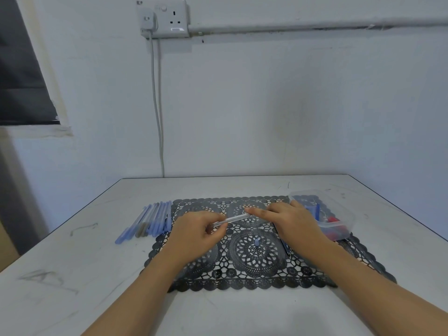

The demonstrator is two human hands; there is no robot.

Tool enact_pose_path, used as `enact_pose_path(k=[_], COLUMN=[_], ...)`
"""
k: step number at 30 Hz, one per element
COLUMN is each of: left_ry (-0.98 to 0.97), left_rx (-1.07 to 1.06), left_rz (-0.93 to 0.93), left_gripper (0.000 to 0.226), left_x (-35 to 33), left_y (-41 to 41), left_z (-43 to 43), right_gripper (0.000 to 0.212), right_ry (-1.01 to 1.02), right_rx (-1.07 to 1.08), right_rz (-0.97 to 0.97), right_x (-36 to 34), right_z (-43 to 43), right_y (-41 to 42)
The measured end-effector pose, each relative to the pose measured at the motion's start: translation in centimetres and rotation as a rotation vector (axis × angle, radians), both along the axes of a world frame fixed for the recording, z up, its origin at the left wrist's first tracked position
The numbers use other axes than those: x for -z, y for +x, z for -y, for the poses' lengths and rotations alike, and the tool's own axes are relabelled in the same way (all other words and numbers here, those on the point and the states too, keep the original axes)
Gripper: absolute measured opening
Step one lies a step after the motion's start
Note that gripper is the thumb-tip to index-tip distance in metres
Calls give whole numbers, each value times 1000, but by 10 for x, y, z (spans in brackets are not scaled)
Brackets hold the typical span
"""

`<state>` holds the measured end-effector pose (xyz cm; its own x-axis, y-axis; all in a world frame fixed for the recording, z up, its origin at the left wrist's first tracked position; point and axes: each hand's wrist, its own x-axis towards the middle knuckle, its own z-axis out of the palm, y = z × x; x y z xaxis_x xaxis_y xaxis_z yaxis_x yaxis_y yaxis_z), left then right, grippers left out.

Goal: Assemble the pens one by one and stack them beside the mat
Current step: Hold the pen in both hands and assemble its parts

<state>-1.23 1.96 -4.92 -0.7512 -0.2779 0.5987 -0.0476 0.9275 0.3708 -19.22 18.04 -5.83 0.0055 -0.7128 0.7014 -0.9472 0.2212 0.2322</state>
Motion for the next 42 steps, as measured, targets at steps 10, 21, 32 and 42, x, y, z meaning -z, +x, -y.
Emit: enact_pose_path(k=[10, 21, 32, 42], left_ry=[12, 3, -33, -58], left_rx=[3, 19, 35, 41], left_rz=[1, -8, 5, 24], left_gripper=[42, 47, 42, 42], left_x=[1, 1, 0, 1], left_y=[-1, -1, -1, -3], left_z=[1, 0, -4, -6], right_gripper=[32, 31, 21, 38], right_ry=[-195, -236, -234, -205], right_rx=[59, 203, -67, -237], right_rz=[127, 125, 247, 484], right_x=[-4, -6, -3, -5], right_z=[-1, -2, 0, 2], right_y=[9, 15, 25, 32])
